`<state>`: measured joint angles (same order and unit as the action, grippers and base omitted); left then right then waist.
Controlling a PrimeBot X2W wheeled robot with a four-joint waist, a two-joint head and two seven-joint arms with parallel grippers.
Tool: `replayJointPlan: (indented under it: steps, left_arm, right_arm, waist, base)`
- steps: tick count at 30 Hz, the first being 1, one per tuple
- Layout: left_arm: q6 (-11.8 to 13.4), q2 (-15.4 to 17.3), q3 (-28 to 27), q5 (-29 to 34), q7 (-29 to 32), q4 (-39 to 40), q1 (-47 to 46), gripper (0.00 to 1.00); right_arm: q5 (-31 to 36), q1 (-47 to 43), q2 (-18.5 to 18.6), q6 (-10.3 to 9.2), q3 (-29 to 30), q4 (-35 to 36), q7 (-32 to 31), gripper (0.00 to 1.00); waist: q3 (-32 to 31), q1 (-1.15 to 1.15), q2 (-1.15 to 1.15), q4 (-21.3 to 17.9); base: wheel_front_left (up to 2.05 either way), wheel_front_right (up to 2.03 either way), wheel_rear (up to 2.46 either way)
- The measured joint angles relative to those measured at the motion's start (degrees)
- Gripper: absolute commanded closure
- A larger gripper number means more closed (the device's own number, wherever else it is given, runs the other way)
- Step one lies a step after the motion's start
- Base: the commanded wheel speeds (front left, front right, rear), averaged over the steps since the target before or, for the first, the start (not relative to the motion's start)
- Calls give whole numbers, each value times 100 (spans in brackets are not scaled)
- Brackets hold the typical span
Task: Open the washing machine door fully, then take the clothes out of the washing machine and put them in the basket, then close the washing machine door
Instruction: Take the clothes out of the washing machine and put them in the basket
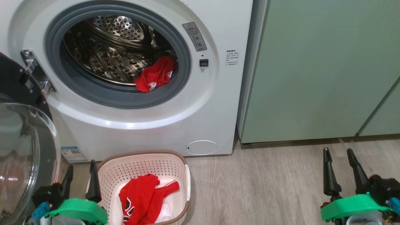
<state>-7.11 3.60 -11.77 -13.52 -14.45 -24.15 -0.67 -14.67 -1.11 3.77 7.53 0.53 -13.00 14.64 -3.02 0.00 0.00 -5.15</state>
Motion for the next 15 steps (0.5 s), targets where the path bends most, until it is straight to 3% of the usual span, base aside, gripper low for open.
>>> replayJointPlan:
  steps: [10,15]
  left_arm:
    - [-1,-14,204,2,11,-487,-211,0]
    - [-1,-1,544,-208,413,-840,-867,0]
  right_arm:
    - [0,0,1,0,-33,-10,0,0]
    - [0,3,1,0,-116,-35,0,0]
  waist:
    - [47,0,0,-67]
    - [191,0,0,-175]
  base:
    - [0,0,0]
    - [0,0,0]
